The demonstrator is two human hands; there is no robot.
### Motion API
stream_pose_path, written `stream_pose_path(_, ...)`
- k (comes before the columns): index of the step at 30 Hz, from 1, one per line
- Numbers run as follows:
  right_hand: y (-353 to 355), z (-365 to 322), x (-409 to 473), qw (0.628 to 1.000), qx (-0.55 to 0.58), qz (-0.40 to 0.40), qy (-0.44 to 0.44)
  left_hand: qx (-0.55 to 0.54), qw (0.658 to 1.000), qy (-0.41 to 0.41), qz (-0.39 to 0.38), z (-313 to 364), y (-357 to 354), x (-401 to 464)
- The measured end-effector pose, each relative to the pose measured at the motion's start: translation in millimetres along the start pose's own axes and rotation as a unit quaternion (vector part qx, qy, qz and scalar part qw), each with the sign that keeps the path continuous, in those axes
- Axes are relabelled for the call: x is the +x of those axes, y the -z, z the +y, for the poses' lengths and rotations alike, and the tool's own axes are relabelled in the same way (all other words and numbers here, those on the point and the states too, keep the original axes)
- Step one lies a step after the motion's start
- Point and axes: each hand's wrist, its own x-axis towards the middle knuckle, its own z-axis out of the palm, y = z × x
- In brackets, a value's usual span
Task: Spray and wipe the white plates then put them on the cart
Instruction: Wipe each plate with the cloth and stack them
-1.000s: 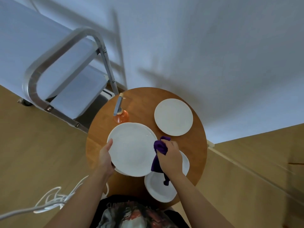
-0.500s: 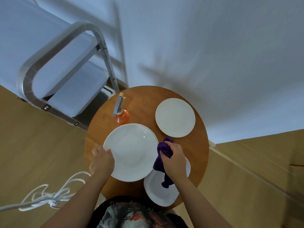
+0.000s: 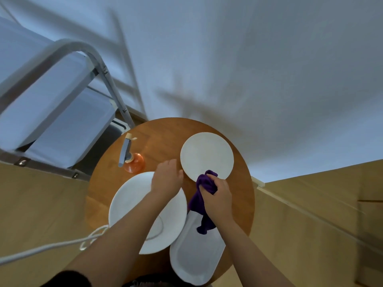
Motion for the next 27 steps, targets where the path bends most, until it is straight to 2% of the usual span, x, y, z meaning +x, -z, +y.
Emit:
stream_pose_path(2,0.9,1.6,11.1,1.000,0.005,0.009,-0.011,0.043,0.998,0.003,-0.037,15.3,-9.8,26.2)
stream_pose_path(5,2.7,7.6,23.1,0.999,0.021,0.026,-0.015,0.085,0.986,0.079,-0.117,18.8,-29.0,59.8)
stream_pose_path(7,4.7,13.3,28.1,0.998,0.036,0.039,-0.019,0.007,0.976,0.145,-0.161,15.7,-44.0,76.6)
stream_pose_path(8,5.7,16.3,30.2,0.998,0.042,0.044,-0.023,-0.066,0.966,0.182,-0.170,14.8,-52.0,84.7)
stream_pose_path(11,9.0,24.4,33.3,0.996,0.056,0.048,-0.043,-0.287,0.899,0.290,-0.160,17.8,-67.8,97.5)
stream_pose_path(14,12.7,29.3,32.4,0.995,0.070,0.047,-0.055,-0.351,0.855,0.342,-0.167,13.4,-75.7,98.9)
stream_pose_path(16,15.8,30.2,31.3,0.994,0.071,0.052,-0.060,-0.394,0.832,0.354,-0.162,10.0,-76.8,95.2)
stream_pose_path(20,26.0,25.1,29.8,0.993,0.067,0.073,-0.062,-0.482,0.810,0.313,-0.121,14.4,-72.0,86.5)
stream_pose_path(23,33.8,14.9,25.6,0.993,0.070,0.082,-0.056,-0.494,0.814,0.288,-0.103,19.5,-59.3,77.1)
stream_pose_path(25,41.8,2.1,21.2,0.990,0.097,0.085,-0.064,-0.519,0.801,0.280,-0.097,22.4,-44.3,67.1)
stream_pose_path(27,52.4,-15.4,17.9,0.975,0.170,0.103,-0.098,-0.563,0.778,0.257,-0.106,27.7,-22.6,54.6)
